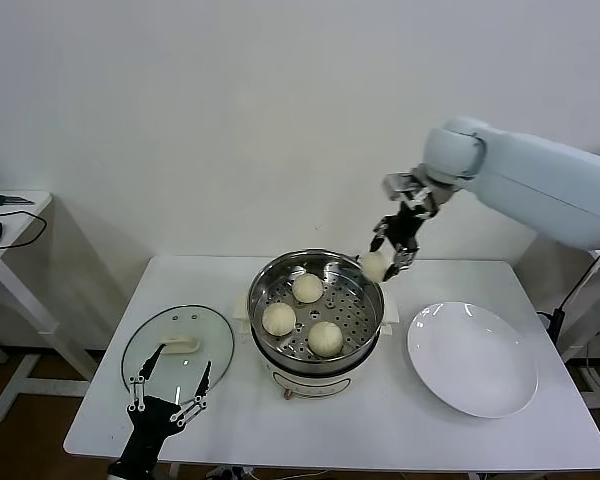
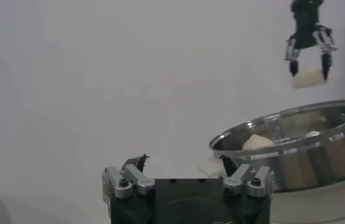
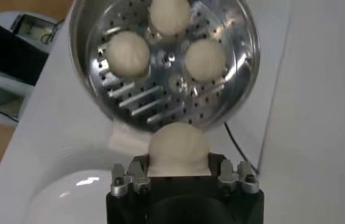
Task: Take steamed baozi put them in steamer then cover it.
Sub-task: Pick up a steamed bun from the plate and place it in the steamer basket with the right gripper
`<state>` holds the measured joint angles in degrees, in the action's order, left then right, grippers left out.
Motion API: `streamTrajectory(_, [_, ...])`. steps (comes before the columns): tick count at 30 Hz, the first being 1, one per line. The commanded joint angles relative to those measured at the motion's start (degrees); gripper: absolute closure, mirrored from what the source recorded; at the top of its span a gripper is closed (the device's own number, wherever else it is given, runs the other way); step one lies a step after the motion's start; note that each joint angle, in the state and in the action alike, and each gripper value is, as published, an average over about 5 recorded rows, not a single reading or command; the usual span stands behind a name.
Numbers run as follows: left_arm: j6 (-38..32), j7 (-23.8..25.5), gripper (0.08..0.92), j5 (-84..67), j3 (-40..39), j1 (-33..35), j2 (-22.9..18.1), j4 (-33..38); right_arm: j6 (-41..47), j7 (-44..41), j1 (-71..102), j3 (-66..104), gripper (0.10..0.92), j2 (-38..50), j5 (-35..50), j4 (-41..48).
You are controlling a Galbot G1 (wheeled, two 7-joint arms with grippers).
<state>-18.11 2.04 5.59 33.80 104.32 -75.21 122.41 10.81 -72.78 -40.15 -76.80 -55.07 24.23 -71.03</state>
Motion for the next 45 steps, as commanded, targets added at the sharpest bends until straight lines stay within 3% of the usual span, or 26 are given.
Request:
streamTrajectory(1, [-0.14, -0.01, 0.177, 0.03, 0.04, -0.01, -0.18, -0.33, 2.9, 3.06, -1.71, -6.52, 0.389, -7.65, 2.66, -0.8])
streamTrajectory(37, [-0.62, -0.36, 0.177, -0.04, 0.35, 0.05, -0.27, -0.96, 3.19, 7.02, 4.47, -8.54, 0.354, -10.24, -1.66, 1.47])
streamTrajectory(40, [-0.58, -0.45, 0.177, 0.0, 0.27, 0.0, -0.24, -1.02, 2.89, 6.94, 4.38, -8.45, 0.332, -10.31, -2.27, 1.43])
streamTrajectory(45, [-0.54, -0.51, 0.177, 0.07, 0.22, 0.04, -0.12, -0.98, 2.68, 6.71, 3.89, -8.01, 0.226, -9.45, -2.48, 0.44])
